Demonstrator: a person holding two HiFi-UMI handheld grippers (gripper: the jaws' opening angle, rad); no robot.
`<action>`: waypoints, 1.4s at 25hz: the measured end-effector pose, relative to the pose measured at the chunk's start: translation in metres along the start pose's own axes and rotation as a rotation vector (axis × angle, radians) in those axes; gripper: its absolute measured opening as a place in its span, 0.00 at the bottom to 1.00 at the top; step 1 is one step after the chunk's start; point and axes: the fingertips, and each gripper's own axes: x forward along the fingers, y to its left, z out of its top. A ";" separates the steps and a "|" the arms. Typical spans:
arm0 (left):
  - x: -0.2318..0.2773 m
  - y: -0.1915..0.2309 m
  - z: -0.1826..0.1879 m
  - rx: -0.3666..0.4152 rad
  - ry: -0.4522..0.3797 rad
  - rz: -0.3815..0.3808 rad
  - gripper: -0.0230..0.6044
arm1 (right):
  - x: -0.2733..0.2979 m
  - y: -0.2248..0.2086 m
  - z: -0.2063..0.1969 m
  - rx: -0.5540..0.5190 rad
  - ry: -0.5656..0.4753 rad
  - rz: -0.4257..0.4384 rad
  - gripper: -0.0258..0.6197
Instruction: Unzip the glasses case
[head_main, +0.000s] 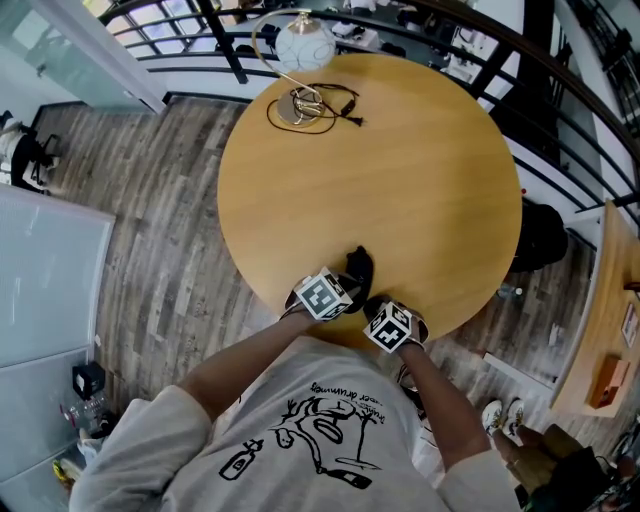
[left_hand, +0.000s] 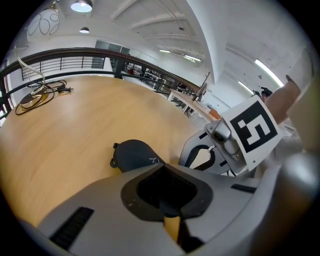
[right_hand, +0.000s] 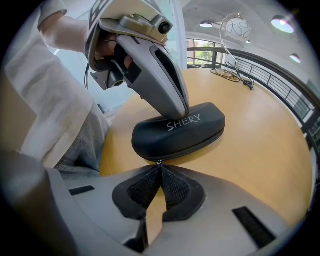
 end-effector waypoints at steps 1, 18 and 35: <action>0.000 0.000 0.000 0.001 0.001 0.002 0.05 | 0.000 -0.001 0.000 -0.003 0.001 -0.003 0.08; 0.001 -0.001 0.000 0.001 -0.005 -0.005 0.05 | -0.006 -0.028 0.003 -0.099 0.037 -0.071 0.08; 0.000 0.000 0.001 -0.004 -0.004 -0.019 0.05 | -0.007 -0.076 0.018 -0.180 0.069 -0.110 0.08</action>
